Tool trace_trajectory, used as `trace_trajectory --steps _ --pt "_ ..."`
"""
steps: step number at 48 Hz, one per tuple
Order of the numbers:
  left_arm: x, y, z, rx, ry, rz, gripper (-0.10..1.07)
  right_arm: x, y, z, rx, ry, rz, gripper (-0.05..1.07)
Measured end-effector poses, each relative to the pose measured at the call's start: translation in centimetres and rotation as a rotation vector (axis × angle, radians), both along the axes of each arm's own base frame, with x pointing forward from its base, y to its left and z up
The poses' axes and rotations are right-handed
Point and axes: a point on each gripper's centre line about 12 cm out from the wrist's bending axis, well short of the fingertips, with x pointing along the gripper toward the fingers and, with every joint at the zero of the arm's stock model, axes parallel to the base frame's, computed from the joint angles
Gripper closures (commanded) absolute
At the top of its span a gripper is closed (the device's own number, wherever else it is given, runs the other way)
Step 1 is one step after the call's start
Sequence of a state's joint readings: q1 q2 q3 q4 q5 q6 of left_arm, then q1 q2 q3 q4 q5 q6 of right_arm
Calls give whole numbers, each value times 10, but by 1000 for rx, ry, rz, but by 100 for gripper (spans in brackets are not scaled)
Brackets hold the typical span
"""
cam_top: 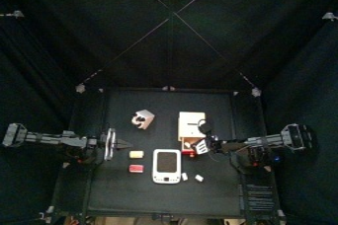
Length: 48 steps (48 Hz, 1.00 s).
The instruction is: Grab sushi piece off table
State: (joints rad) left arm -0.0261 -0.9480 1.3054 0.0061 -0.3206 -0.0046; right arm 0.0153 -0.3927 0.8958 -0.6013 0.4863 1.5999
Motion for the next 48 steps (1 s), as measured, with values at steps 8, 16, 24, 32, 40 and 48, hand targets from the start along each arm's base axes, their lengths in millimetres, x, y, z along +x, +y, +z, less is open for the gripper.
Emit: trace_trajectory --steps 8,16,24,32,40,48 --pt "0 0 0 0 0 0 101 2 0 3 -5 -6 7 16" --pt "0 0 0 0 0 0 101 7 0 10 -24 -27 22 16" --pt "0 0 0 0 0 0 101 14 2 20 -87 -54 73 16" --pt "0 0 0 -1 2 0 101 20 12 29 -116 -80 124 16" --pt "0 0 -1 -1 2 0 101 24 25 40 -119 -111 167 16" --pt "0 0 -1 0 2 0 101 22 36 54 -103 -139 178 16"
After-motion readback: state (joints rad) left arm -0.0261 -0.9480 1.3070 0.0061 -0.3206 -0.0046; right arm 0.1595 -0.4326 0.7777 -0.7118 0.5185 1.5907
